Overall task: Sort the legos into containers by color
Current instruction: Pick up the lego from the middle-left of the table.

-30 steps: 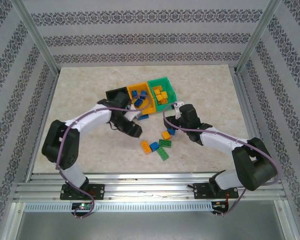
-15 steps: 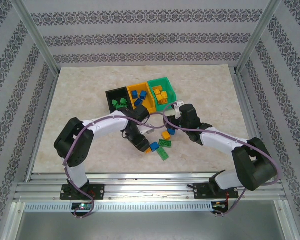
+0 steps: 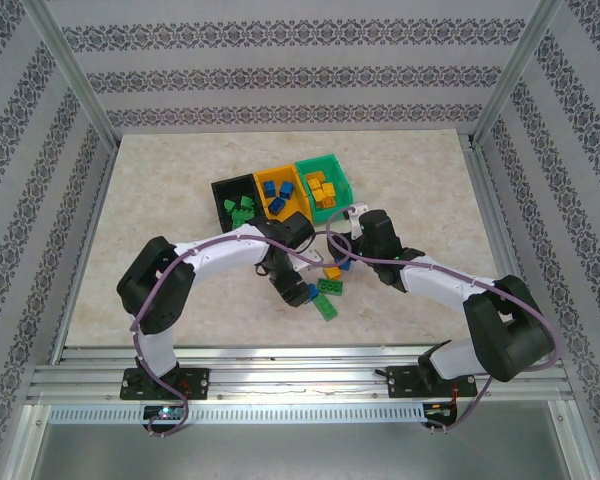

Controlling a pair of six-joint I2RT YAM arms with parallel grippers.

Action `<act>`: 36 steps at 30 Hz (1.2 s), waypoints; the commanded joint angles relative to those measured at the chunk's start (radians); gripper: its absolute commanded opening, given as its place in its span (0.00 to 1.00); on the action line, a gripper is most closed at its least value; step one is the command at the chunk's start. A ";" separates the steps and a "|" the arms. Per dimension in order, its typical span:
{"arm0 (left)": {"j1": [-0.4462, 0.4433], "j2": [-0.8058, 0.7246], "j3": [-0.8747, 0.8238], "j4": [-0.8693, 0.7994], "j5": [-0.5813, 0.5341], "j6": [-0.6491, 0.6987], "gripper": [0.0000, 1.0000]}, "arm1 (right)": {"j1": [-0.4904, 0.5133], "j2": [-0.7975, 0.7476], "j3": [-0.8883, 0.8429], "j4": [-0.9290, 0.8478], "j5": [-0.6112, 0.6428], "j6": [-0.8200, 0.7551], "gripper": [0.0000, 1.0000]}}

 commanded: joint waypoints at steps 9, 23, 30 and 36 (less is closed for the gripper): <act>-0.066 0.078 0.016 -0.030 -0.045 0.063 0.85 | -0.010 -0.003 -0.002 0.020 -0.008 0.013 0.61; -0.081 0.110 0.028 -0.030 -0.153 0.047 0.67 | -0.013 -0.001 -0.001 0.015 -0.001 0.007 0.62; -0.081 0.095 0.023 -0.020 -0.174 0.044 0.56 | -0.017 0.003 0.000 0.018 -0.009 0.015 0.62; -0.079 0.043 -0.024 0.076 -0.180 0.017 0.48 | -0.059 -0.005 -0.016 0.031 -0.047 0.049 0.61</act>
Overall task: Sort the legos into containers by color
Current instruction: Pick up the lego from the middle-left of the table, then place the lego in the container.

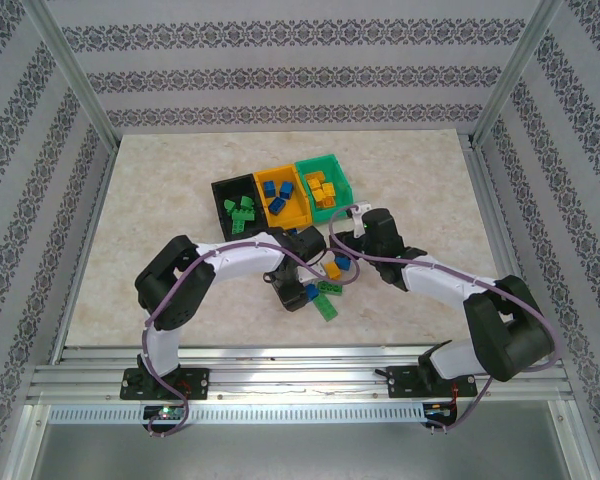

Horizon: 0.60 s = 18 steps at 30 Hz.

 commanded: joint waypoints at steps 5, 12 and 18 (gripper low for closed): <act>0.016 -0.094 -0.014 0.033 -0.067 -0.021 0.47 | -0.070 -0.033 -0.047 0.055 -0.044 0.065 0.62; 0.070 -0.221 -0.043 0.090 -0.061 -0.070 0.46 | -0.112 -0.043 -0.071 0.088 -0.088 0.113 0.62; 0.081 -0.207 0.068 0.130 -0.103 -0.108 0.46 | -0.128 -0.058 -0.081 0.091 -0.097 0.120 0.62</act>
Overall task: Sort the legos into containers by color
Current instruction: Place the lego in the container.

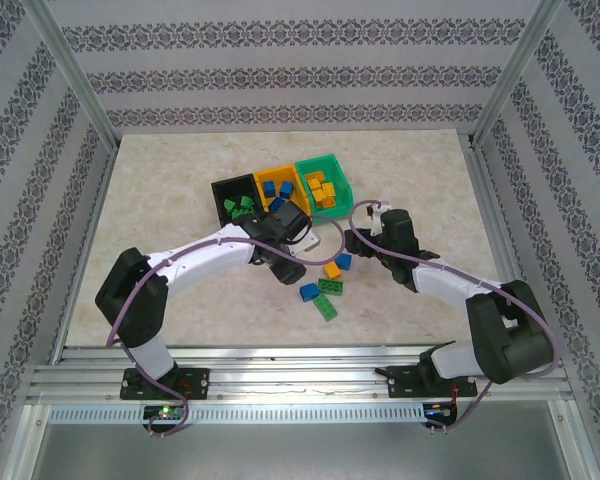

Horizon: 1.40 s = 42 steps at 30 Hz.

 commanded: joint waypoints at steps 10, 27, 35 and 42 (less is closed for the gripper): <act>0.055 0.298 0.500 -0.022 -0.149 -0.039 0.46 | -0.040 -0.069 -0.043 0.054 -0.018 0.031 0.62; 0.183 0.846 1.384 -0.228 0.001 -0.075 0.75 | -0.114 -0.046 -0.063 0.115 -0.086 0.092 0.62; 0.184 0.777 1.326 -0.261 0.076 -0.104 0.84 | -0.173 0.007 -0.075 0.185 -0.176 0.163 0.62; 0.158 0.587 1.010 -0.156 0.197 -0.124 0.84 | -0.186 0.030 -0.079 0.214 -0.212 0.193 0.62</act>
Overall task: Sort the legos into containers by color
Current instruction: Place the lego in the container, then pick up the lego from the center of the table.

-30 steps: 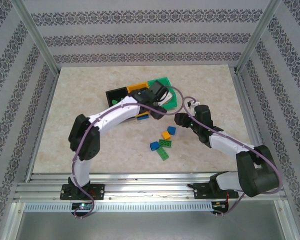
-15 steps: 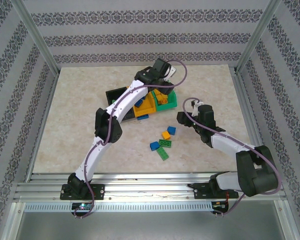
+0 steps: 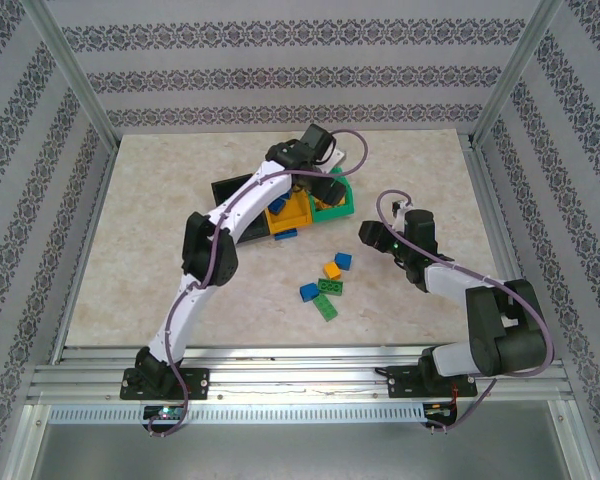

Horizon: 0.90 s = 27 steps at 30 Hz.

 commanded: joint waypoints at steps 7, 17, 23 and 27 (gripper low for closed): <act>-0.075 -0.365 -0.579 0.286 0.137 -0.027 0.83 | -0.006 0.022 -0.016 0.063 -0.062 0.043 0.62; -0.090 -0.485 -0.919 0.444 0.243 -0.094 0.81 | -0.008 0.082 -0.002 0.095 -0.111 0.076 0.63; -0.115 -0.480 -0.979 0.465 0.279 -0.108 0.81 | -0.008 0.107 0.006 0.106 -0.125 0.086 0.63; -0.128 -0.455 -0.980 0.461 0.291 -0.107 0.80 | -0.009 0.118 0.011 0.107 -0.134 0.089 0.63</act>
